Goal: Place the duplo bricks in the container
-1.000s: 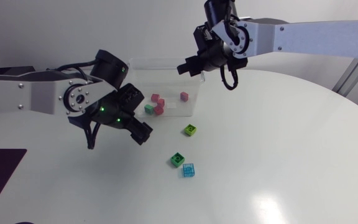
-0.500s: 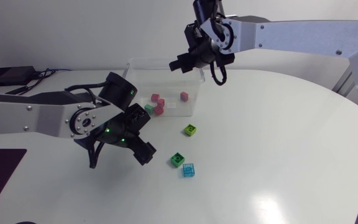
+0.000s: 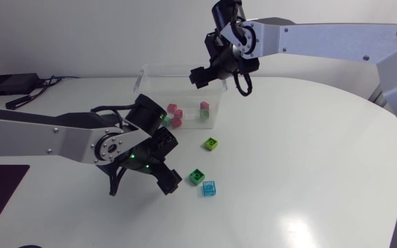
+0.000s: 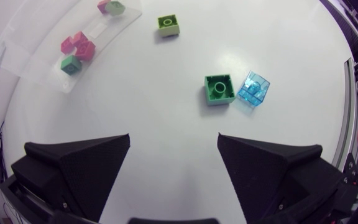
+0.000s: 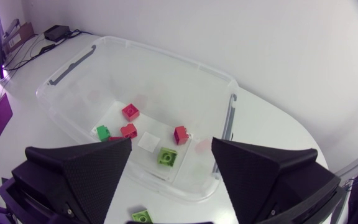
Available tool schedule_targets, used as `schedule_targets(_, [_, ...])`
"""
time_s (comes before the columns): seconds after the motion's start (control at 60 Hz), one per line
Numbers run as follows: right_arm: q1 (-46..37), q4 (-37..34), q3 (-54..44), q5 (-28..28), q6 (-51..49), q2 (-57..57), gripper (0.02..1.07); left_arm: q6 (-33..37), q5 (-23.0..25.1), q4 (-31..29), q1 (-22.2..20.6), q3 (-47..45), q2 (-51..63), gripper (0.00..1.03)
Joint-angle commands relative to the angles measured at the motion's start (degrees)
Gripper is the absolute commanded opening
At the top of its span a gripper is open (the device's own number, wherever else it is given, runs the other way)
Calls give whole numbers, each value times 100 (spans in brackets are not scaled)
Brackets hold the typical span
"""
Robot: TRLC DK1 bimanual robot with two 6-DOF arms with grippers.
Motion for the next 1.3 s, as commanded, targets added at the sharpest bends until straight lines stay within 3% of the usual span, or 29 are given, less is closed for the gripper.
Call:
schedule_targets(0.0, [-64,-125,-286,66,17,-414,102,-177,25,34,-75,202,310,98])
schedule_targets(0.75, [-187,121,-3811,-409,-88,-2822,102,-362,95,-239,-426,1547,1690,98])
schedule_targets(1.117, [-459,368,-4567,-638,-211,-3218,102,-450,227,-652,-453,1881,1786,98])
schedule_targets(1.283, [-494,368,-4751,-682,-229,-3385,102,-388,227,-951,-215,1802,1813,98])
